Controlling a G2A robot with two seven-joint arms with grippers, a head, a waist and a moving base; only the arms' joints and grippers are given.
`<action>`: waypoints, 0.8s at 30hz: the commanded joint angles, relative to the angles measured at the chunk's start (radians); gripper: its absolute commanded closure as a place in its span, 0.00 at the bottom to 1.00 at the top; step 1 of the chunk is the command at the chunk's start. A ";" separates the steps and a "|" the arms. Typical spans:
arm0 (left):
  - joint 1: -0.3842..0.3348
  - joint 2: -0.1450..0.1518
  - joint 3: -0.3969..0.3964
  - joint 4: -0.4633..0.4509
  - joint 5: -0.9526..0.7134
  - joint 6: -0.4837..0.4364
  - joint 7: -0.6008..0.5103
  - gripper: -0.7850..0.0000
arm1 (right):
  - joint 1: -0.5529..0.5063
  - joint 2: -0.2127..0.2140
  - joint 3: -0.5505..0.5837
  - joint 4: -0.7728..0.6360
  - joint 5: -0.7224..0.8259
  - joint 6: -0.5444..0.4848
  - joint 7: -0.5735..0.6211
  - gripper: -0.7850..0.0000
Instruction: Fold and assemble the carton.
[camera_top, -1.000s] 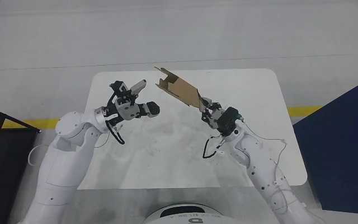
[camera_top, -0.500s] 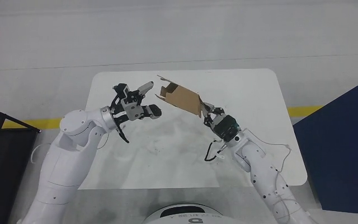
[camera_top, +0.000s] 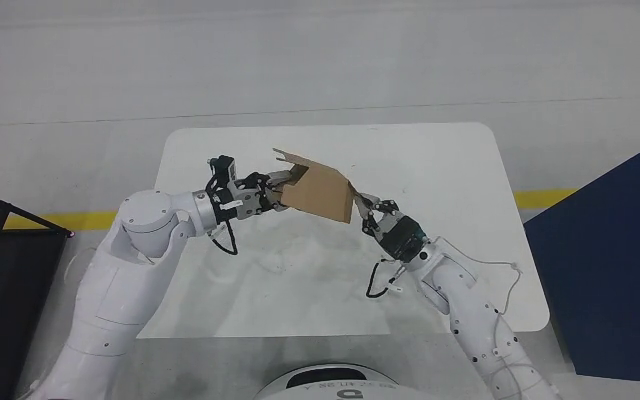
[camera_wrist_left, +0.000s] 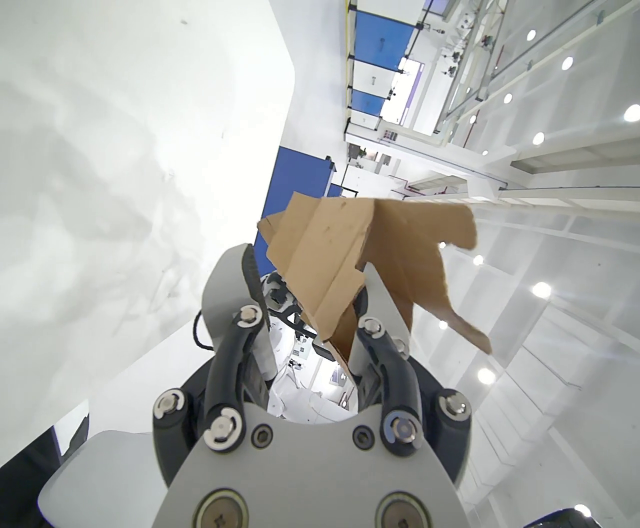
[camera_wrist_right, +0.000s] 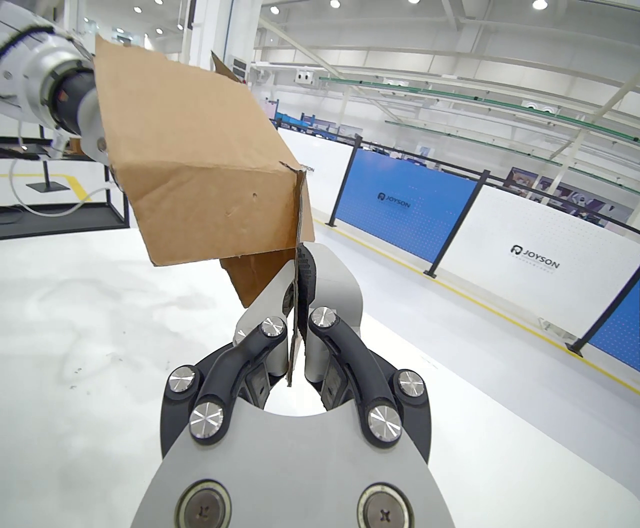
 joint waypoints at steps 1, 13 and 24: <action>-0.003 0.002 0.001 0.009 0.014 0.000 -0.010 0.61 | -0.008 0.003 0.007 -0.008 0.011 -0.024 -0.020 1.00; -0.009 0.003 -0.009 0.027 0.044 -0.119 0.029 0.62 | -0.019 0.010 0.009 -0.016 0.034 -0.082 -0.028 1.00; -0.030 0.001 0.009 0.077 0.052 -0.153 -0.005 0.85 | -0.019 0.015 -0.001 -0.025 0.036 -0.103 -0.013 1.00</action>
